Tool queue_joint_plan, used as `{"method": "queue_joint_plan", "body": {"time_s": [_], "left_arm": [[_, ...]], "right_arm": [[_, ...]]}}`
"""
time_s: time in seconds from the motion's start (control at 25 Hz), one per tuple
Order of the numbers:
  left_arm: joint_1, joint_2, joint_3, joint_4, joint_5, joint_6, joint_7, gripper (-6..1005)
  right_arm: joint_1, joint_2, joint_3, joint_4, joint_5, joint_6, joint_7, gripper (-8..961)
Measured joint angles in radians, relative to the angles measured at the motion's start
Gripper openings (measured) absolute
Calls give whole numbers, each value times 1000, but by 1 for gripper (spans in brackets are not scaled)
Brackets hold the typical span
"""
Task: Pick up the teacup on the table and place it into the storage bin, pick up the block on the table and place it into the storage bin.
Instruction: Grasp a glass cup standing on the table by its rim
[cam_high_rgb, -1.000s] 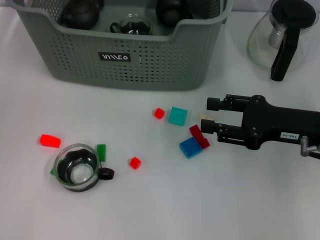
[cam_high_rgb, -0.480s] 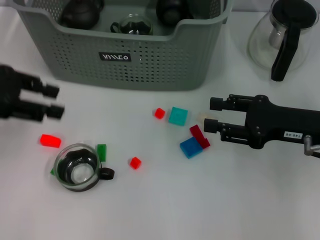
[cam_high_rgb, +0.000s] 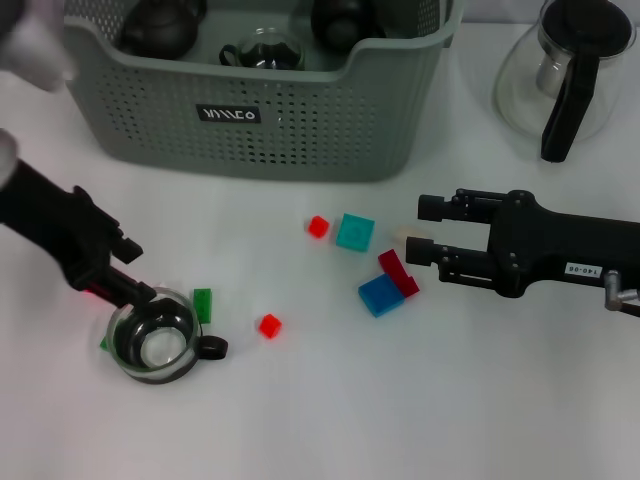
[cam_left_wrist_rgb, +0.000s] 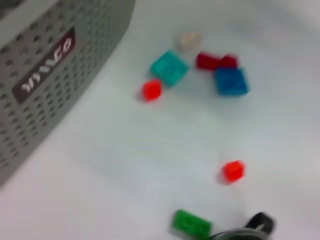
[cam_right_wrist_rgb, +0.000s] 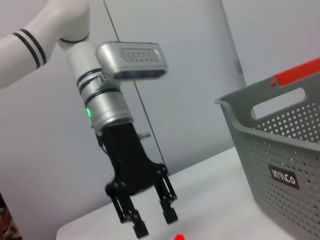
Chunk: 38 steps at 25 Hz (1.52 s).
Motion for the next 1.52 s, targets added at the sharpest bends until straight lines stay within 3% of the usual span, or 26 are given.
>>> {"method": "queue_joint_plan", "body": {"time_s": [0.04,0.24,0.48,1.0,1.12,1.52], "left_arm": [[-12,-26,19,4,57,-30,0,597],[-6,-52,116,9,97,-77,-37,596],[8,-50,230,-2,99,-128,-119,595],[24,-37,316,-64,103,-208,-154,593],[18,-24,336,-91,103,-222,-175,593],[0,-6,332,-120,102,-229,-201,183]], "right_arm": [[0,0,0,0,0,0,0,640],[-4,2,1,0,0,2,0,640],[-6,8,0,0,0,8,-8,640],[13,7,0,3,-13,15,0,640],[16,5,0,7,-13,15,0,640],[21,2,1,11,-13,17,0,640]]}}
